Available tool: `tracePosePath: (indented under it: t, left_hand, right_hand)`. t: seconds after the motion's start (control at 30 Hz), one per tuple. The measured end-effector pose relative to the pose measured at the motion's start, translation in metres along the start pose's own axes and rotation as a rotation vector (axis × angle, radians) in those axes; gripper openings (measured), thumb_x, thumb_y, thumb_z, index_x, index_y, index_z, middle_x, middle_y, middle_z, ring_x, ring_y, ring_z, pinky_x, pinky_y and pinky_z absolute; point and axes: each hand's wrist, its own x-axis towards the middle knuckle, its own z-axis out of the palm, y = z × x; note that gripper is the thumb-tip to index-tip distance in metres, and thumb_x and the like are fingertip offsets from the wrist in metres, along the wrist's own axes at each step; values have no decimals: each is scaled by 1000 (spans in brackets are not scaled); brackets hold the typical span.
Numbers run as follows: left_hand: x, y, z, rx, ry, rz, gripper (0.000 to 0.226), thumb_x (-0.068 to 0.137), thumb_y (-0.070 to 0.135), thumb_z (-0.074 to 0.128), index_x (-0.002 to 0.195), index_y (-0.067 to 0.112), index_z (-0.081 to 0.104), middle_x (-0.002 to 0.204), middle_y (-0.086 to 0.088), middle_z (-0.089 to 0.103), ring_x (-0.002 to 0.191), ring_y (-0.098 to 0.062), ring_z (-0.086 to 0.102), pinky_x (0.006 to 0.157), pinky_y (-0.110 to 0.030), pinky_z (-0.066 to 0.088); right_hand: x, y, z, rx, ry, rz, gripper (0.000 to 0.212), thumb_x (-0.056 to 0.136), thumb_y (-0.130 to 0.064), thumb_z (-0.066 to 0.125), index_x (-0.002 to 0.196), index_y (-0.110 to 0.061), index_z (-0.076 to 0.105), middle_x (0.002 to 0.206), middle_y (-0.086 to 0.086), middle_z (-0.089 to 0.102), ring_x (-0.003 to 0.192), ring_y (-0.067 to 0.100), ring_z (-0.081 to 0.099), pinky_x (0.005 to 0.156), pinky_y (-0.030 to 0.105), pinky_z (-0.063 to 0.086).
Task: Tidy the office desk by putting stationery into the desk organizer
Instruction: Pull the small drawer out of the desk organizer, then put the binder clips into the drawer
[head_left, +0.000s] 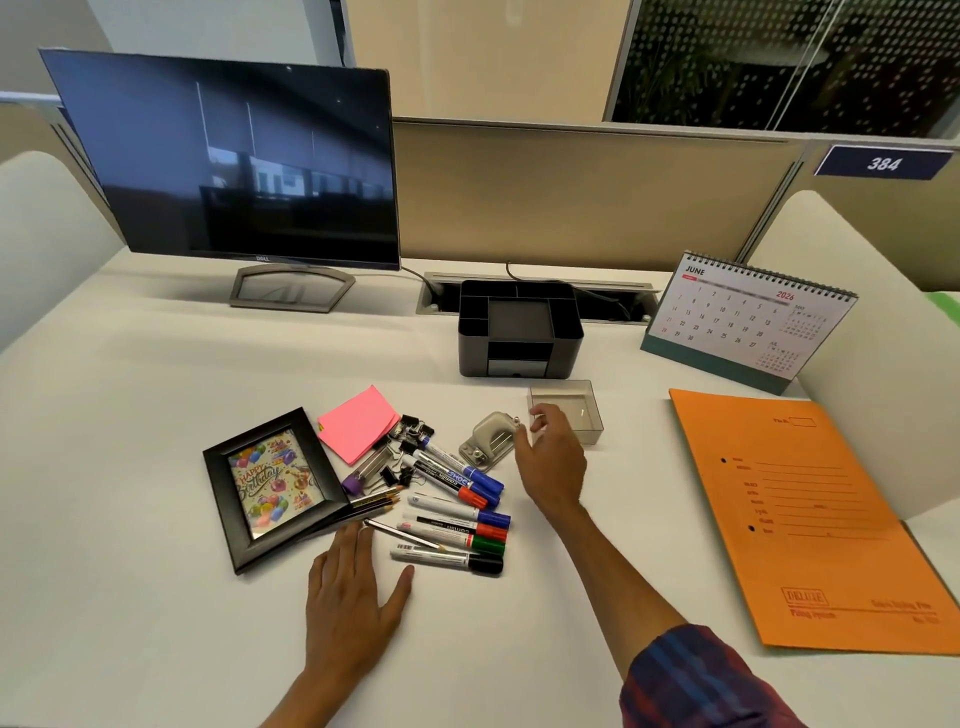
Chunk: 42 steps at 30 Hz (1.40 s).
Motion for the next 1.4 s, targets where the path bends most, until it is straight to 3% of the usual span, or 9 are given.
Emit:
tracePosePath:
  t: [0.1, 0.2, 0.4, 0.53, 0.73, 0.9, 1.07, 1.4]
  left_hand:
    - [2, 0, 0, 7, -6, 9, 85, 91, 69, 17, 143, 6, 43, 147, -12, 45, 135, -27, 41, 109, -40, 26]
    - [3, -1, 2, 16, 3, 25, 84, 92, 66, 18, 147, 6, 37, 150, -11, 41, 137, -25, 36, 110, -42, 28]
    - [4, -1, 4, 17, 20, 40, 83, 92, 66, 19, 149, 8, 31, 153, -10, 35, 140, -24, 31, 113, -44, 26]
    - [5, -1, 4, 19, 11, 46, 82, 93, 66, 18, 149, 7, 31, 153, -10, 35, 140, -24, 30, 112, -41, 20]
    - [8, -5, 7, 63, -11, 76, 82, 93, 64, 17, 151, 8, 26, 154, -11, 32, 142, -25, 29, 112, -42, 18]
    - [9, -6, 11, 67, -4, 90, 81, 93, 63, 19, 152, 8, 24, 156, -11, 30, 144, -23, 26, 117, -40, 8]
    - [13, -9, 12, 74, 13, 119, 81, 92, 60, 29, 155, 10, 14, 161, -7, 19, 148, -18, 17, 120, -43, 6]
    - [15, -10, 12, 78, -10, 136, 82, 93, 62, 22, 155, 10, 9, 162, -7, 13, 149, -18, 13, 120, -43, 4]
  right_hand:
    - [-1, -6, 8, -20, -114, -105, 25, 89, -27, 66, 111, -15, 64, 108, 2, 67, 90, 14, 61, 74, 20, 49]
    - [-1, -18, 15, -82, -192, -229, 25, 91, -28, 61, 111, -14, 67, 113, 2, 67, 100, 15, 59, 88, 32, 51]
    - [-2, -38, 35, -231, -416, -368, 37, 92, -39, 56, 124, -22, 59, 130, -1, 58, 120, 20, 49, 105, 40, 31]
    - [-5, -53, 46, -336, -506, -429, 40, 95, -38, 50, 132, -23, 54, 135, 1, 55, 125, 22, 46, 103, 44, 31]
    - [-13, -72, 61, -356, -572, -564, 38, 92, -33, 55, 130, -24, 58, 131, 3, 56, 123, 21, 47, 107, 45, 26]
    - [-25, -72, 70, -401, -664, -649, 36, 89, -32, 59, 124, -23, 63, 123, 1, 57, 119, 22, 47, 101, 43, 30]
    - [-29, -72, 73, -497, -645, -702, 28, 91, -26, 56, 116, -16, 67, 116, 4, 57, 114, 24, 47, 95, 41, 34]
    - [-29, -74, 74, -498, -603, -684, 26, 91, -26, 57, 114, -20, 68, 114, 3, 59, 108, 23, 53, 92, 40, 37]
